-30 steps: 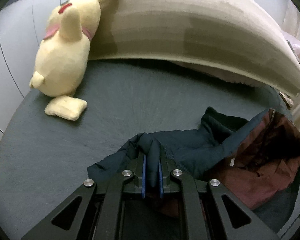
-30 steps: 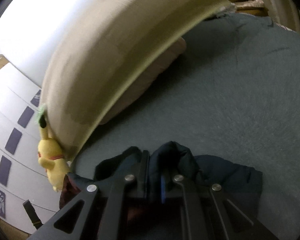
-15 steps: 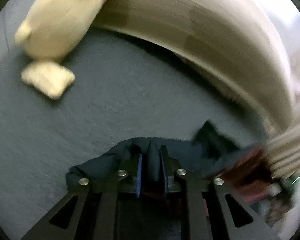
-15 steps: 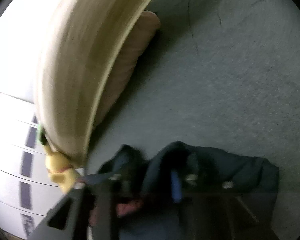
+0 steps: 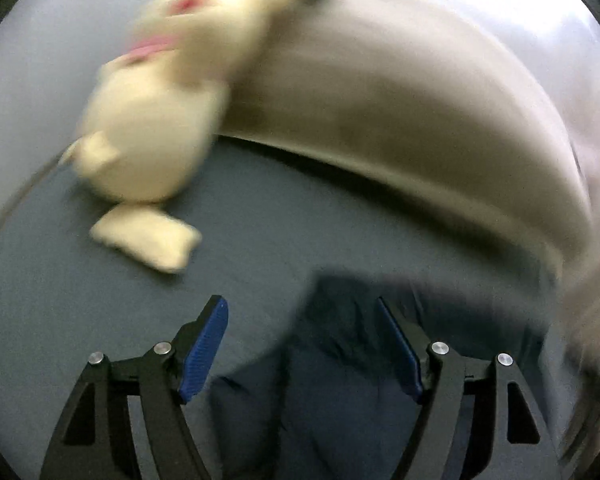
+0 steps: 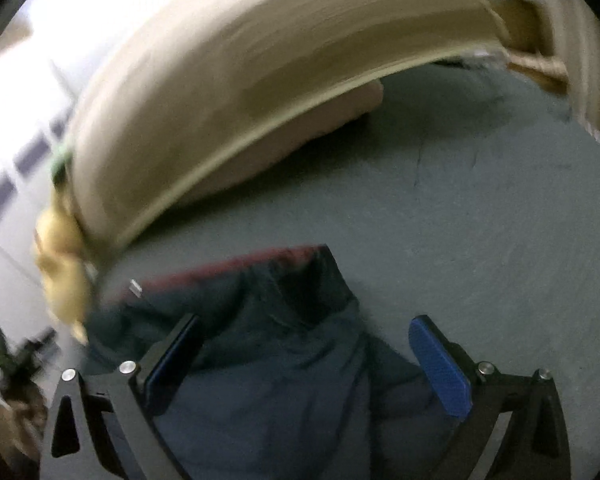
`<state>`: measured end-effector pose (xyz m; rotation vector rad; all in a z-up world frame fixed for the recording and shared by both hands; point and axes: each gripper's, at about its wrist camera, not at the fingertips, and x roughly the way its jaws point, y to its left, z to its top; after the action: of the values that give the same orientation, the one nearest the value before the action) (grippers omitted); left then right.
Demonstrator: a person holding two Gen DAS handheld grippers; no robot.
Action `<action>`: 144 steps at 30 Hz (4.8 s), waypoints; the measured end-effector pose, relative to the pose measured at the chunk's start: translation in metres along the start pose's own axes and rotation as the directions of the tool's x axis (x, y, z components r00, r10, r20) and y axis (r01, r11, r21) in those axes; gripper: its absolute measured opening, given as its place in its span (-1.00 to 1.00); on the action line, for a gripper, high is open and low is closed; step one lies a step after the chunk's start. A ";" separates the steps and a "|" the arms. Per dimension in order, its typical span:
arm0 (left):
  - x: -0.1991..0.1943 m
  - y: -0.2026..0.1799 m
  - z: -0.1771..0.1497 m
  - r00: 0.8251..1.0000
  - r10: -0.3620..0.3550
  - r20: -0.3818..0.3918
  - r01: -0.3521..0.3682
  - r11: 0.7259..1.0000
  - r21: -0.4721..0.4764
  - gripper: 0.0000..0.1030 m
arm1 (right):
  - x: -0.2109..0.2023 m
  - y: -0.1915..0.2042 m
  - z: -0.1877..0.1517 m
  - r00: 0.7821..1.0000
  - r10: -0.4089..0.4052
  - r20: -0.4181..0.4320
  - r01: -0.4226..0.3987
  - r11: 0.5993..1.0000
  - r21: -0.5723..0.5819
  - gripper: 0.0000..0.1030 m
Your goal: Fold large clothes
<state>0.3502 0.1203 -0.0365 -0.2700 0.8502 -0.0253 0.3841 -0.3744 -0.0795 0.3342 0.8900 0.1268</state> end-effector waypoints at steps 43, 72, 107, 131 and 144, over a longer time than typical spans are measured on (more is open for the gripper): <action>-0.025 0.064 -0.104 0.948 -0.286 -0.140 0.250 0.941 -0.229 0.65 | -0.037 -0.102 -0.118 0.917 0.389 -0.092 -0.333 0.871 0.362 1.00; -0.156 -0.026 -0.035 0.977 -0.204 -0.064 0.206 0.978 0.020 -0.75 | -0.175 0.063 -0.051 0.944 0.296 -0.144 -0.306 0.950 -0.056 -0.69; -0.240 -0.004 -0.198 0.999 0.040 0.014 -0.040 0.999 0.008 0.52 | -0.226 -0.017 -0.222 1.000 0.017 0.002 -0.017 0.998 0.054 0.71; -0.070 -0.014 -0.152 0.973 0.074 -0.218 -0.064 0.997 0.052 -0.18 | -0.063 -0.036 -0.159 0.950 0.118 -0.289 -0.085 0.989 0.124 -0.60; -0.063 -0.014 -0.157 0.970 0.135 -0.204 -0.120 0.989 0.082 -0.59 | -0.059 -0.016 -0.158 0.958 -0.002 -0.288 0.007 1.000 0.017 -0.71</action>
<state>0.1927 0.0796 -0.0854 -0.1487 1.0725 0.0380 0.2232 -0.3672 -0.1335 0.3356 1.1814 0.1664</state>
